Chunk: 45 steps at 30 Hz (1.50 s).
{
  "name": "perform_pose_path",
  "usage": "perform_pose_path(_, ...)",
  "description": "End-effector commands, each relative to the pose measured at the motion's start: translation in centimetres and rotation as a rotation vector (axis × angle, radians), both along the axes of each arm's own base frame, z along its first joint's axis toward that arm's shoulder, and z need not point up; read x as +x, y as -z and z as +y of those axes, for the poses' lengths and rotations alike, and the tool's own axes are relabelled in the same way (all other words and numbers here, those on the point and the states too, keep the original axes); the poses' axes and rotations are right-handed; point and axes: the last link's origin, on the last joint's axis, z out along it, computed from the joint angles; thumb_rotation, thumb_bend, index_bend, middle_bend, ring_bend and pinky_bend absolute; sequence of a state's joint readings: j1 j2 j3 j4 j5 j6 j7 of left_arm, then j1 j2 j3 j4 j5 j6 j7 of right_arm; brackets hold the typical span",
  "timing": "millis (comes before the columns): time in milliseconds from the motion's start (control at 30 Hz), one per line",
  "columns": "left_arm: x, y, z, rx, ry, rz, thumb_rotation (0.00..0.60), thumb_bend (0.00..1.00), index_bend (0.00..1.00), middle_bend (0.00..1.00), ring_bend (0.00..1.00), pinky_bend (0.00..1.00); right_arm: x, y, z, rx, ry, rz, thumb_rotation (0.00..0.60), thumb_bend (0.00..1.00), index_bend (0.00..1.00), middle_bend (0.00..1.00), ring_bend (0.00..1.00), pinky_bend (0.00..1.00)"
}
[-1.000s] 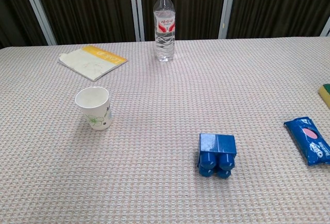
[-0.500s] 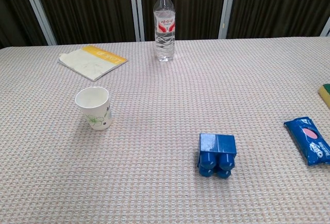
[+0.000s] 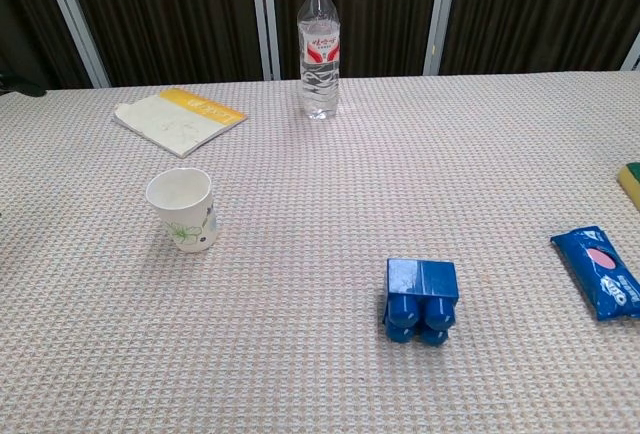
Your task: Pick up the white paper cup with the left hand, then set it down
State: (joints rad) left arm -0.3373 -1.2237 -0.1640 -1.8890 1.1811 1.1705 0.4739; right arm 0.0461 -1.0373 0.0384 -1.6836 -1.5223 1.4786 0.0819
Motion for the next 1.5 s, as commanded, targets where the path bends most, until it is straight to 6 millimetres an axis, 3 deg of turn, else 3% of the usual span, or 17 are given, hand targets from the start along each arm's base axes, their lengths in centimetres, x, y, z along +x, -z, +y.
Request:
perform_pose_path(33, 3.4, 2.5, 2.6, -0.076, 0.0, -0.028, 0.6, 0.0, 0.15, 0.0, 0.0, 0.0, -0.1, 0.0, 0.0, 0.001, 0.002, -0.001, 0.6, 0.04, 0.0, 0.0, 0.0, 0.0)
perform_pose_path(300, 6.5, 6.9, 5.1, -0.156, -0.025, 0.01, 0.6, 0.04, 0.2, 0.0, 0.0, 0.0, -0.2, -0.1, -0.2, -0.006, 0.007, -0.01, 0.6, 0.04, 0.0, 0.0, 0.0, 0.0)
perform_pose_path(600, 7.7, 9.3, 5.9, -0.165, -0.036, 0.014, 0.6, 0.07, 0.21, 0.0, 0.0, 0.0, -0.4, -0.3, -0.3, -0.009, 0.013, -0.014, 0.6, 0.04, 0.0, 0.0, 0.0, 0.0)
perform_pose_path(900, 7.9, 10.3, 6.5, -0.168, -0.048, 0.042, 0.6, 0.17, 0.26, 0.0, 0.0, 0.0, -0.4, -0.3, -0.3, -0.006, 0.013, -0.015, 0.6, 0.04, 0.0, 0.0, 0.0, 0.0)
perform_pose_path(1067, 7.8, 10.6, 6.5, -0.171, -0.055, 0.04, 0.6, 0.31, 0.34, 0.0, 0.0, 0.0, -0.5, -0.3, -0.3, -0.009, 0.016, -0.015, 0.6, 0.04, 0.0, 0.0, 0.0, 0.0)
perform_pose_path(1500, 8.7, 10.3, 6.0, -0.167, -0.07, -0.269, 0.6, 0.32, 0.36, 0.0, 0.0, 0.0, -0.4, -0.4, -0.3, -0.013, 0.015, -0.017, 0.6, 0.04, 0.0, 0.0, 0.0, 0.0)
